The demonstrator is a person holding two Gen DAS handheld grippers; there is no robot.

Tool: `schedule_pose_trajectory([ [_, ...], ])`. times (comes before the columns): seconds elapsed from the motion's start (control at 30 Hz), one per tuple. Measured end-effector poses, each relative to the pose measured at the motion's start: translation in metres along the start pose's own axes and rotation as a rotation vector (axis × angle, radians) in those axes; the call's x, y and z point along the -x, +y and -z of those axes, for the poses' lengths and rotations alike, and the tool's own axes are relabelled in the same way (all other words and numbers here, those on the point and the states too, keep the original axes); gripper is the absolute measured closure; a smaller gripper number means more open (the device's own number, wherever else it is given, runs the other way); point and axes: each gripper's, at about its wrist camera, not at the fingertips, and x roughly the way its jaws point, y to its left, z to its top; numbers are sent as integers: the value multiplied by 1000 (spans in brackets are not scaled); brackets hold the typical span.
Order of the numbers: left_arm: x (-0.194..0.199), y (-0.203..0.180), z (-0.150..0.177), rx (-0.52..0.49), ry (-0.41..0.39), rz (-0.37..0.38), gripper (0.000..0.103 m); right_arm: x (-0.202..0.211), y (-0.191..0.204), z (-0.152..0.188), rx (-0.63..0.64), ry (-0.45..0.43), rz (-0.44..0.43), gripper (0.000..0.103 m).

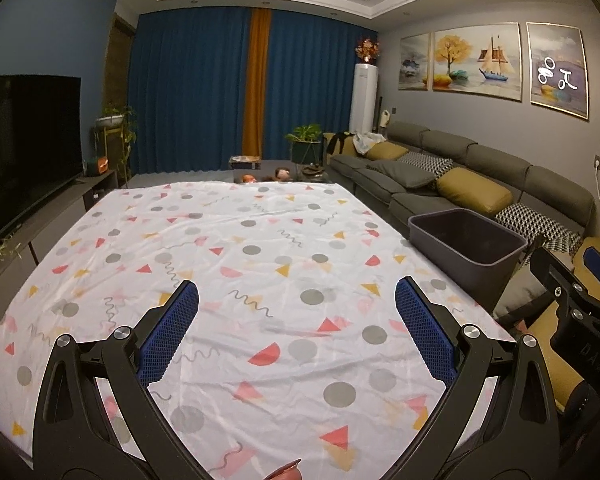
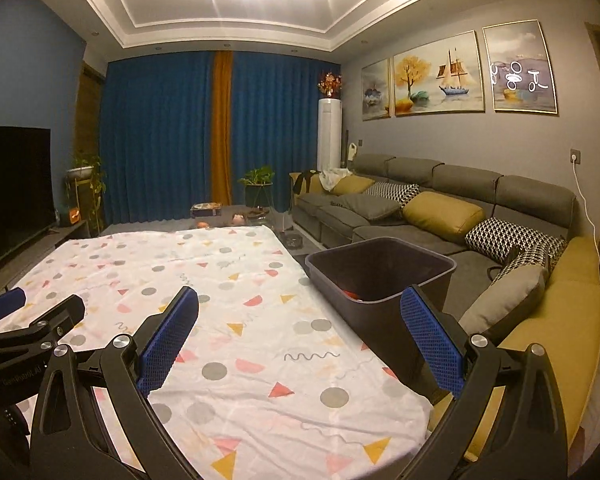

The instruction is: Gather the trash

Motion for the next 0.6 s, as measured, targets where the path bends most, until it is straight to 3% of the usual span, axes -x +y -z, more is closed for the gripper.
schedule_pose_trajectory([
  [0.6,3,0,0,9,1,18,6,7,-3,1,-12,-11,3,6],
])
